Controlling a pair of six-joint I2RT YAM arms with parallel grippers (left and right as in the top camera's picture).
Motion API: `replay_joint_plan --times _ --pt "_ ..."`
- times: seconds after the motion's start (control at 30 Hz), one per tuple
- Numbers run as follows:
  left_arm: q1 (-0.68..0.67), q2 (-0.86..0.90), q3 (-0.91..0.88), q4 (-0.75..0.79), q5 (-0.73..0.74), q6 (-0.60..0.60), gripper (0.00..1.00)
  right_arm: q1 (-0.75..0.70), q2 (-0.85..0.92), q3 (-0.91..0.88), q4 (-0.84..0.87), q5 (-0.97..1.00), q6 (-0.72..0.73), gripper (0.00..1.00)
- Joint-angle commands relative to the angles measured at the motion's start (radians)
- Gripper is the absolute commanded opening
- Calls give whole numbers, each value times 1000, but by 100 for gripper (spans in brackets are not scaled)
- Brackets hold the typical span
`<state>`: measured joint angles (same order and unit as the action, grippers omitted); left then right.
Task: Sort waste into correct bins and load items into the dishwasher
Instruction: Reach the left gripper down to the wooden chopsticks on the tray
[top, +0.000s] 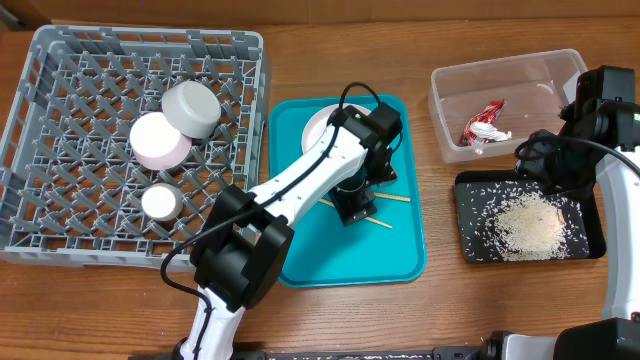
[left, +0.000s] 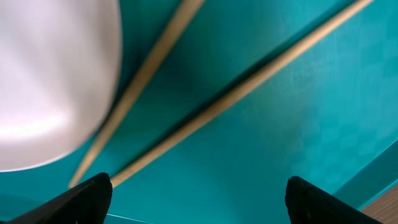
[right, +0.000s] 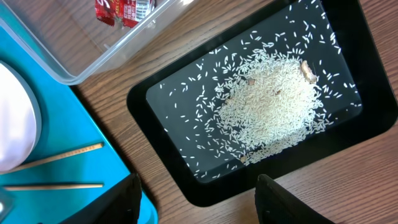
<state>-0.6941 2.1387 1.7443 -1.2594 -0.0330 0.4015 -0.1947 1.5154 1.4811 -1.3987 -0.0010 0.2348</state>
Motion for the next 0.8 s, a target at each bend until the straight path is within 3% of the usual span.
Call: replay_joint_plan --times 0.0,0.37,0.47,0.77 --pt "-1 6 -94 26 19 48 88 -2 -21 24 5 8 2 61" --pt "-1 6 -233 204 -27 47 86 -2 -21 24 5 7 2 61" --pt "-4 6 -223 209 -85 39 75 -2 -21 24 5 8 2 60" --pt "-26 3 -200 243 -127 40 78 -2 -21 24 5 8 2 60"
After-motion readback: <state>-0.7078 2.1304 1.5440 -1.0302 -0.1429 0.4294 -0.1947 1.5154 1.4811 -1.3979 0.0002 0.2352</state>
